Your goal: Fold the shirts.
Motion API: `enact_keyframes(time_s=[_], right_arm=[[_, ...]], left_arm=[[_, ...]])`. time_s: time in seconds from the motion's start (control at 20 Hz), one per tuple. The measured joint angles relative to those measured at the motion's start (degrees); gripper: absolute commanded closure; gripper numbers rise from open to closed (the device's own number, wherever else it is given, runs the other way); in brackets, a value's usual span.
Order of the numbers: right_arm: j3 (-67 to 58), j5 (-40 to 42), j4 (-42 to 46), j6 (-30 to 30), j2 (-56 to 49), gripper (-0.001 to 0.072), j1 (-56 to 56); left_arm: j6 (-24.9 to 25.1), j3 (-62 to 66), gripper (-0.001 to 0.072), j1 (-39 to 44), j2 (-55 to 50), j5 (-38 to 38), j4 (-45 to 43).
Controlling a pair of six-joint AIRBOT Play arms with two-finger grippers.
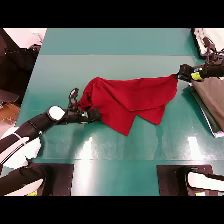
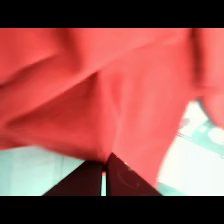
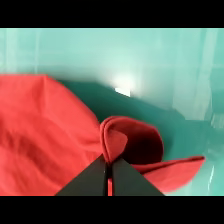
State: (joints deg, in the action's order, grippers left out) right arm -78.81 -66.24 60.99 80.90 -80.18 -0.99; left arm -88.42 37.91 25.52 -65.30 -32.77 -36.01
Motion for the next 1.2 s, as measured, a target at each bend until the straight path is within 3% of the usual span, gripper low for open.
enact_keyframes(time_s=[0.25, 0.55, 0.6, 0.65, 0.7, 0.85, 1.1, 1.2], right_arm=[[0.0, -7.2, 3.0, -1.0, 0.0, 0.0697, 0.9], [5.7, -8.9, 4.7, -1.4, 0.9, 0.0684, 1.2], [7.5, -7.3, 4.7, -1.5, 1.1, 0.0564, 1.6], [8.9, -5.9, 4.8, -1.5, 1.2, 0.0317, 2.2], [10.1, -4.4, 4.8, -1.5, 1.4, 0.0184, 3.1], [12.1, -4.5, 4.7, -2.0, 1.6, 0.0187, 7.2], [21.4, -11.5, 4.6, -6.2, 2.9, 0.0218, 13.7], [26.6, -10.5, 4.0, -7.1, 3.8, 0.0293, 14.9]], left_arm=[[2.4, 8.5, 0.0684, -9.2, 6.2, -5.1, -7.6], [3.2, 12.9, 0.0683, -17.3, 8.3, -14.6, -17.8], [3.2, 13.1, 0.0683, -17.7, 8.4, -15.6, -18.6], [3.3, 13.2, 0.0683, -18.1, 8.5, -16.2, -19.1], [3.3, 13.3, 0.0683, -18.3, 8.5, -16.9, -19.6], [3.4, 13.5, 0.0683, -18.7, 8.6, -18.9, -20.5], [3.4, 13.6, 0.0683, -18.8, 8.6, -20.8, -20.9], [3.4, 13.6, 0.0683, -18.8, 8.6, -20.9, -21.0]])
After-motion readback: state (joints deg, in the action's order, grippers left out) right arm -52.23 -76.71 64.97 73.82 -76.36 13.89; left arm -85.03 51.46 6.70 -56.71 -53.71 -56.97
